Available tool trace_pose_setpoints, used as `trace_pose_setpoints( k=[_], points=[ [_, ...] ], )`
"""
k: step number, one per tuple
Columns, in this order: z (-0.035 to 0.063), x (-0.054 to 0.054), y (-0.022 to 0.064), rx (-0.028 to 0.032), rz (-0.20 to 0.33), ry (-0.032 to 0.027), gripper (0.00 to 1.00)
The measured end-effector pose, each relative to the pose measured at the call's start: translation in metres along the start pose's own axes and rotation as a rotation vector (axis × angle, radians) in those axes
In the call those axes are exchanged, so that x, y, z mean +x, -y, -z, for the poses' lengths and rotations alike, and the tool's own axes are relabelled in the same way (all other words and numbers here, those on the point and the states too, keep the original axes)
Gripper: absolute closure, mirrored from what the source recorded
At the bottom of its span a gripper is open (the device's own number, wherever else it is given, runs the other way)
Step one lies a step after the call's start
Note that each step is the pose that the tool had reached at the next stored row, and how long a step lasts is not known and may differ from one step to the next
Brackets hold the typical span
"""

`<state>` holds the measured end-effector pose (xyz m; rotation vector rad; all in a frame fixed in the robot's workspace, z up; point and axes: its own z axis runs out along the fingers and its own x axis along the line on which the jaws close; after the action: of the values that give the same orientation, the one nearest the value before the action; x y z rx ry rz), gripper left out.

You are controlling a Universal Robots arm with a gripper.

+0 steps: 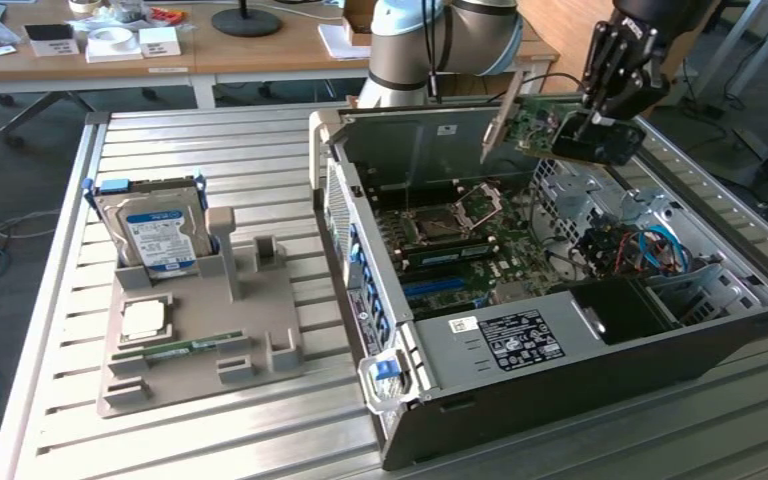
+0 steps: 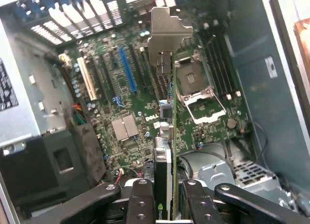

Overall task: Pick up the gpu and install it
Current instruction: 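Insert the gpu into the slot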

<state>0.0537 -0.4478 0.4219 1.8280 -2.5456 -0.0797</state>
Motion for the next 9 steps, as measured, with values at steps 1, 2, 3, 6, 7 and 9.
trace_pose_setpoints(
  k=[1, 2, 3, 6, 7, 9],
  points=[
    [-0.0001, 0.0000, 0.0000, -0.0004, 0.018, -0.0008, 0.73],
    [-0.0002, 0.0000, 0.0000, -0.0009, 0.035, -0.0016, 0.73],
    [-0.0003, 0.0000, 0.0000, -0.0014, 0.055, -0.0025, 0.73],
    [-0.0005, 0.0000, 0.0000, -0.0026, 0.107, -0.0050, 0.73],
    [-0.0005, 0.0000, 0.0000, -0.0028, 0.117, -0.0054, 0.73],
    [-0.0005, 0.0000, 0.0000, -0.0031, 0.126, -0.0057, 0.73]
  ],
)
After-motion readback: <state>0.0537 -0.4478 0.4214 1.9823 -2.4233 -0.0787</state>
